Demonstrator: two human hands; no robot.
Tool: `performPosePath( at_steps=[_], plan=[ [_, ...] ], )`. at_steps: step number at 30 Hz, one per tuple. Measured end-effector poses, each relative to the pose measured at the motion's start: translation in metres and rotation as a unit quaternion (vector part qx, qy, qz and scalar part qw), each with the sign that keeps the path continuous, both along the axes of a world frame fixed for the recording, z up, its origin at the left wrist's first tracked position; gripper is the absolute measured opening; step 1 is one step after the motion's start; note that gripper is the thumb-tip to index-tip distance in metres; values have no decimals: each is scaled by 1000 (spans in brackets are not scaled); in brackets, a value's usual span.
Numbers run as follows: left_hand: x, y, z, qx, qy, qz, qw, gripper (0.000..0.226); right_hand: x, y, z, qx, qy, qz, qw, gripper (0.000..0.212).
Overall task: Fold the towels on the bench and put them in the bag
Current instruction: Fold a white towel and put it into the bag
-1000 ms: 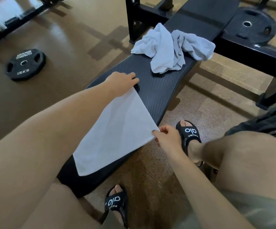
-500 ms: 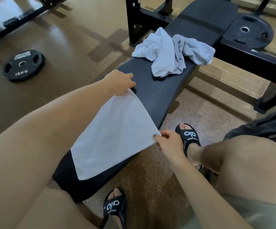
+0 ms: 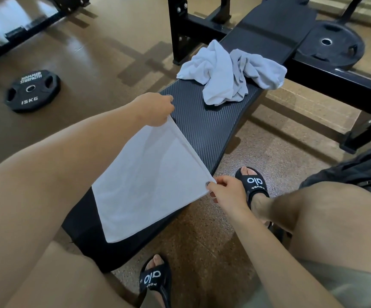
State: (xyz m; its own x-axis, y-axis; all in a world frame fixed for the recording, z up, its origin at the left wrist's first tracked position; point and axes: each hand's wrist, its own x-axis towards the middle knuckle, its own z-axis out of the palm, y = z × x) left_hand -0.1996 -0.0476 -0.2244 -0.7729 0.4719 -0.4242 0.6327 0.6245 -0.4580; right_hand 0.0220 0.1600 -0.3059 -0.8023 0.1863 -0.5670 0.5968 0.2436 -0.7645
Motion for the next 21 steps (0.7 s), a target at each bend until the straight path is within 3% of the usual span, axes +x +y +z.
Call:
performPosePath(
  at_steps=[5,11,16,21],
  plan=[
    [1,0,7,-13,28,-28,999,21,1,-1,3,1,-1,4,1000,4],
    [18,-8,16,19,58,-19,998,30,8,-5,17,2,34,-2,999,5],
    [35,-39,30,132,112,13,985,25,21,-19,50,-6,103,-20,994,9],
    [60,-107,35,108,140,-16,984,30,40,-47,77,92,219,66,969,17]
  ],
)
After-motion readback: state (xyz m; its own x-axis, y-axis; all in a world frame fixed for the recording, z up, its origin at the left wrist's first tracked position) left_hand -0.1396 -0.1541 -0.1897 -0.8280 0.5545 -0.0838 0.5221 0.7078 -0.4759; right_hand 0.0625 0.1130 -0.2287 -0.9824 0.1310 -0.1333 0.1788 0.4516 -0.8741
